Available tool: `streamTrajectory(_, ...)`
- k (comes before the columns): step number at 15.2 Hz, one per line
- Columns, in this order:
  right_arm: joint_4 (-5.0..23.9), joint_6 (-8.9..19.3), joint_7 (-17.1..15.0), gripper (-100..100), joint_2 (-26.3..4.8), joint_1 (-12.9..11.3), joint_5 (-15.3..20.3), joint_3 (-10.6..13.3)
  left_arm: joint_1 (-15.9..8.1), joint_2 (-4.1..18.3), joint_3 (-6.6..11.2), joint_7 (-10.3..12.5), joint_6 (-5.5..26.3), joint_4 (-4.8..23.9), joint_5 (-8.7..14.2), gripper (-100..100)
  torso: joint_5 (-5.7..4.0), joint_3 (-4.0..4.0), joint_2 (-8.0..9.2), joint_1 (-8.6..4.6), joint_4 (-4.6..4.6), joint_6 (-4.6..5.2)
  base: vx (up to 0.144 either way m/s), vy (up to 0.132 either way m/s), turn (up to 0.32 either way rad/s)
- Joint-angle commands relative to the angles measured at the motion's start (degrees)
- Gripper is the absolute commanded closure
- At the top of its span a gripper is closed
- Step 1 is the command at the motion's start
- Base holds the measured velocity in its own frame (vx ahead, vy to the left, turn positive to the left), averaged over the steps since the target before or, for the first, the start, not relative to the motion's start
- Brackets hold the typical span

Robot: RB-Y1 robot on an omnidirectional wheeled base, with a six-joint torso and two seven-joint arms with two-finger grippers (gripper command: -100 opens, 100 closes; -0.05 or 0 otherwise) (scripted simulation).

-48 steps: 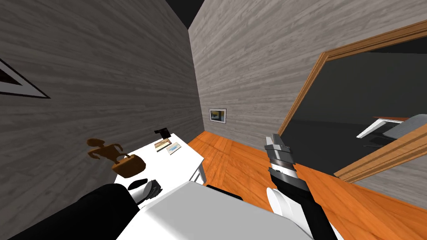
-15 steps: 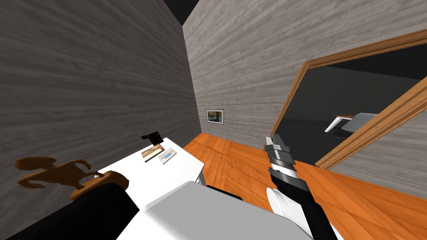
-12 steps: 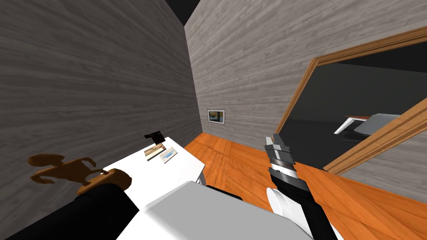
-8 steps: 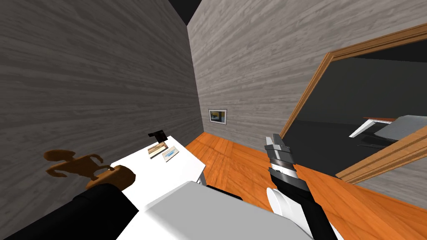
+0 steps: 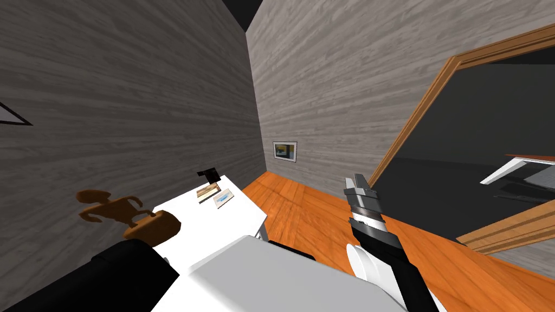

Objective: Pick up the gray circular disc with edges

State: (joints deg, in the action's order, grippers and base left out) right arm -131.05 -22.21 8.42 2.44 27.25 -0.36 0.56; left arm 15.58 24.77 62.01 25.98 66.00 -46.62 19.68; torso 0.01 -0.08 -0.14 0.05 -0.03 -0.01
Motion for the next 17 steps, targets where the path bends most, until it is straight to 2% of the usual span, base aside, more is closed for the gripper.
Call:
streamTrajectory(1, 0.0, 0.0, 0.0, 0, 0.0, 0.0, 0.0, 0.0, 0.0, 0.0, 0.00, 0.0, 0.0, 0.0, 0.0, 100, 0.00, 0.00, 0.00, 0.00, 0.00, 0.00, 0.000, 0.000, 0.000)
streamTrajectory(2, 0.0, 0.0, 0.0, 0, 0.0, 0.0, 0.0, 0.0, 0.0, 0.0, -0.01, 0.0, 0.0, 0.0, 0.0, 100, 0.00, 0.01, 0.01, 0.01, 0.00, 0.00, 0.000, 0.000, 0.000)
streamTrajectory(3, 0.0, 0.0, 0.0, 0, 0.0, 0.0, 0.0, 0.0, 2.6, 0.5, -2.88, 2.8, 0.2, -2.1, 2.9, 100, 0.00, 0.01, 0.02, 0.02, 0.01, -0.01, -0.026, 0.033, -0.201)
streamTrajectory(5, 0.0, 0.0, 0.0, 0, 0.0, 0.0, 0.0, 0.0, 2.6, 0.5, -3.55, 3.5, 0.2, -2.1, 3.5, 100, -0.04, 0.08, 0.13, 0.24, 0.05, 0.09, -0.039, 0.067, -0.198)
streamTrajectory(6, 0.0, 0.0, 0.0, 0, 0.0, 0.0, 0.0, 0.0, 4.2, 0.8, -5.67, 5.5, 0.3, -3.4, 5.6, 100, -0.01, 0.09, 0.14, 0.29, 0.05, 0.06, -0.044, 0.053, -0.153)
streamTrajectory(7, 0.0, 0.0, 0.0, 0, 0.0, 0.0, 0.0, 0.0, 4.2, 0.8, -5.67, 5.7, 0.3, -3.4, 5.6, 100, -0.01, 0.10, 0.18, 0.28, 0.04, 0.06, -0.050, 0.035, -0.121)
streamTrajectory(8, 0.0, 0.0, 0.0, 0, 0.0, 0.0, 0.0, 0.0, 5.8, 1.0, -7.75, 7.5, 0.5, -4.7, 7.6, 100, -0.01, 0.12, 0.21, 0.22, 0.04, 0.03, -0.052, 0.019, -0.157)
streamTrajectory(9, 0.0, 0.0, 0.0, 0, 0.0, 0.0, 0.0, 0.0, 5.8, 1.0, -7.80, 8.0, 0.5, -4.7, 7.6, 100, -0.02, 0.13, 0.23, 0.16, 0.05, 0.04, -0.057, 0.008, -0.128)
streamTrajectory(10, 0.0, 0.0, 0.0, 0, 0.0, 0.0, 0.0, 0.0, 7.3, 1.3, -9.83, 9.6, 0.6, -6.1, 9.7, 100, -0.02, 0.14, 0.25, 0.10, 0.05, 0.02, -0.059, -0.007, -0.154)
streamTrajectory(11, 0.0, 0.0, 0.0, 0, 0.0, 0.0, 0.0, 0.0, 7.3, 1.3, -9.92, 10.2, 0.6, -6.1, 9.7, 100, -0.02, 0.15, 0.27, 0.04, 0.06, 0.03, -0.056, -0.009, -0.129)
streamTrajectory(12, 0.0, 0.0, 0.0, 0, 0.0, 0.0, 0.0, 0.0, 8.9, 1.5, -11.93, 11.8, 0.8, -7.4, 11.7, 100, -0.02, 0.16, 0.27, 0.01, 0.06, 0.01, -0.063, -0.008, -0.141)
streamTrajectory(13, 0.0, 0.0, 0.0, 0, 0.0, 0.0, 0.0, 0.0, 8.9, 1.5, -12.04, 12.5, 0.8, -7.4, 11.8, 100, -0.02, 0.17, 0.29, -0.01, 0.06, 0.01, -0.066, -0.002, -0.116)
streamTrajectory(14, 0.0, 0.0, 0.0, 0, 0.0, 0.0, 0.0, 0.0, 10.5, 1.8, -14.04, 14.0, 0.9, -8.7, 13.8, 100, -0.02, 0.18, 0.31, 0.01, 0.07, -0.02, -0.068, -0.003, -0.151)
streamTrajectory(15, 0.0, 0.0, 0.0, 0, 0.0, 0.0, 0.0, 0.0, 10.5, 1.8, -14.17, 14.7, 0.9, -8.7, 13.9, 100, -0.01, 0.19, 0.32, 0.01, 0.07, 0.00, -0.061, 0.005, -0.133)
streamTrajectory(16, 0.0, 0.0, 0.0, 0, 0.0, 0.0, 0.0, 0.0, 12.1, 2.0, -16.15, 16.3, 1.0, -10.1, 15.9, 100, 0.00, 0.18, 0.31, 0.04, 0.08, -0.01, -0.060, 0.005, -0.161)
streamTrajectory(17, 0.0, 0.0, 0.0, 0, 0.0, 0.0, 0.0, 0.0, 12.1, 2.0, -16.29, 17.0, 1.0, -10.1, 15.9, 100, 0.01, 0.18, 0.31, 0.06, 0.08, 0.00, -0.058, 0.000, -0.134)
